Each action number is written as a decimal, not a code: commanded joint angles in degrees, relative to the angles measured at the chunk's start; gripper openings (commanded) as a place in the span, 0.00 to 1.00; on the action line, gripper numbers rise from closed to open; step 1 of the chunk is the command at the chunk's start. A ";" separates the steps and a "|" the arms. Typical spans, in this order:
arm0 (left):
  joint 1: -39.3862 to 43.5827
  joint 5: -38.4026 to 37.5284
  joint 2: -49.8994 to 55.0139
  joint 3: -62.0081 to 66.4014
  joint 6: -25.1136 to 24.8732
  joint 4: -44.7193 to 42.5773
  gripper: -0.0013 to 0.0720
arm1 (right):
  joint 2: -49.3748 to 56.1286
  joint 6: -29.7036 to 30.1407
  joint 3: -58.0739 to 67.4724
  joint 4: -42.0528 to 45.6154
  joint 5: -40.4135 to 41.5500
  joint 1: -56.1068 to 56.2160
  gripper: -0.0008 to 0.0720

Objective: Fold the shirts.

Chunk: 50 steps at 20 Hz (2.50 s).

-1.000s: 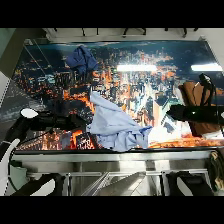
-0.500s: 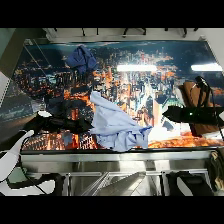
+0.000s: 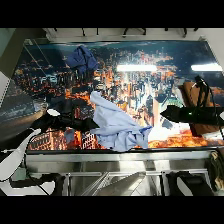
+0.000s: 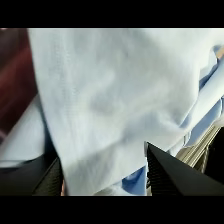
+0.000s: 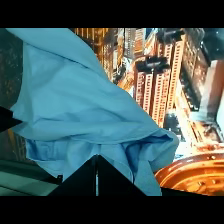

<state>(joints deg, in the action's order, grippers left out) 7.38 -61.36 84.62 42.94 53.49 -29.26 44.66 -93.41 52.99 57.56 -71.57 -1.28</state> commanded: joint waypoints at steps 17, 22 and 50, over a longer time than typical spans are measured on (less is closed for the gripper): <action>-11.93 -10.51 -23.02 4.83 9.70 0.04 0.03 | 0.00 7.82 -24.81 -8.50 4.00 0.17 0.97; -11.93 -10.54 -24.26 4.83 11.80 0.04 0.03 | 1.92 12.74 -34.05 -21.97 22.69 4.74 0.97; -20.55 -19.89 -37.38 25.35 17.22 -2.10 0.03 | -12.44 11.28 2.36 -6.56 2.56 -5.68 0.04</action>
<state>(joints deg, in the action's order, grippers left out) -13.50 -81.08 52.58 64.66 67.81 -31.59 38.26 -71.42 41.41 33.89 -60.75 -4.78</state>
